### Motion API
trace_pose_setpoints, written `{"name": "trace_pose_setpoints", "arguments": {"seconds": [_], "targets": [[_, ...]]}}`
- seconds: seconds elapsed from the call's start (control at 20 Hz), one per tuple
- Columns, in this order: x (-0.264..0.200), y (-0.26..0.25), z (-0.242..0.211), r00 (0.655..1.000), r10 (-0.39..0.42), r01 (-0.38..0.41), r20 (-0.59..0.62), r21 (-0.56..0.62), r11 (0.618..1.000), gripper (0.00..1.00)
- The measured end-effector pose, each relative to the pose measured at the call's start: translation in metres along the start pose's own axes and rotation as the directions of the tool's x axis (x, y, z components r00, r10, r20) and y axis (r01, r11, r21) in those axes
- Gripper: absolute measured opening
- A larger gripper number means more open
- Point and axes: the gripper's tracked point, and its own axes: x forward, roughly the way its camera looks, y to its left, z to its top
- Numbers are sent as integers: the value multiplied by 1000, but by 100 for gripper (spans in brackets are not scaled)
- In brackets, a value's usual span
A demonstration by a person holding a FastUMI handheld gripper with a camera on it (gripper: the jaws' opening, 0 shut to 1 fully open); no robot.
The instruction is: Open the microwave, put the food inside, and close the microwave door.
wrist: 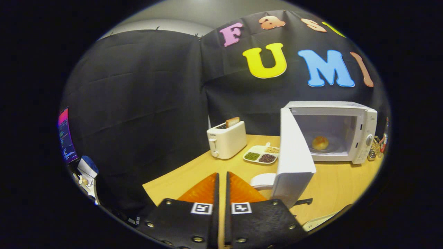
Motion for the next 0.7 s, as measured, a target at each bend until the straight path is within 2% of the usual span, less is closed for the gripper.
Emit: {"name": "trace_pose_setpoints", "arguments": {"seconds": [0.05,0.2,0.7], "targets": [[1,-2,-3,1000,-11,11,-17,1,1000,1],[-5,-24,-10,998,-39,38,-42,-18,999,1],[-25,-122,5,979,-201,202,-33,11,979,1]]}}
